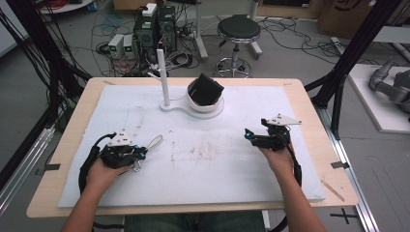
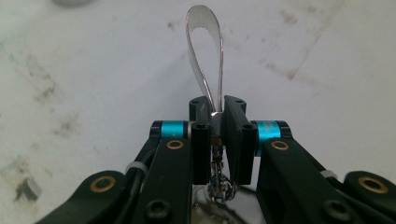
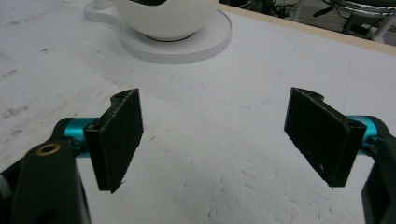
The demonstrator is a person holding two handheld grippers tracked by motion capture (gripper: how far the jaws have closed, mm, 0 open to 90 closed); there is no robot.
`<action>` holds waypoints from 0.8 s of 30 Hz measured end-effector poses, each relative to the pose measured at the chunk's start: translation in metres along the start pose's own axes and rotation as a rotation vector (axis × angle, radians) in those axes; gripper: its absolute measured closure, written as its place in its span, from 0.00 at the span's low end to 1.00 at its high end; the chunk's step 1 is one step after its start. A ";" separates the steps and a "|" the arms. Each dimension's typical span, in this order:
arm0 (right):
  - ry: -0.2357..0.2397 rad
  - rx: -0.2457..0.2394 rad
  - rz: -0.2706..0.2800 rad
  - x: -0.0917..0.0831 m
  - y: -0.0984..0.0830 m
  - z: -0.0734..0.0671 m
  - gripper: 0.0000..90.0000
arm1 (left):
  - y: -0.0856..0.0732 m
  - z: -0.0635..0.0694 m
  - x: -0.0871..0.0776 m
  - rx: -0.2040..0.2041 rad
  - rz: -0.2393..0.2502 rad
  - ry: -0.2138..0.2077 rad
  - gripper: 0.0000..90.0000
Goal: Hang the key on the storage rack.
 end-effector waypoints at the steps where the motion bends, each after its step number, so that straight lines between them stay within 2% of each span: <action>1: 0.001 -0.001 -0.001 0.000 0.000 0.000 0.22 | 0.003 0.001 -0.002 -0.006 0.023 0.007 0.90; 8: 0.004 0.006 0.011 0.002 0.001 0.001 0.22 | 0.027 -0.001 -0.010 -0.040 0.155 0.058 0.90; 15: 0.007 0.016 0.011 0.001 0.001 0.004 0.22 | 0.049 -0.015 -0.017 -0.039 0.213 0.125 0.90; 18: 0.010 0.018 0.009 0.001 0.001 0.003 0.22 | 0.058 -0.023 -0.019 -0.055 0.253 0.160 0.90; 24: 0.006 0.019 0.009 0.003 0.001 0.004 0.22 | 0.074 -0.030 -0.014 -0.051 0.287 0.237 0.90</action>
Point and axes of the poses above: each handheld gripper's, and its own axes: x roughly forward along the jaws, y roughly out of its top, z roughly to its right, the point moved 2 cm from there along x, roughly forward along the jaws, and after that the axes turned 12 degrees about x, right-handed, at the moved point
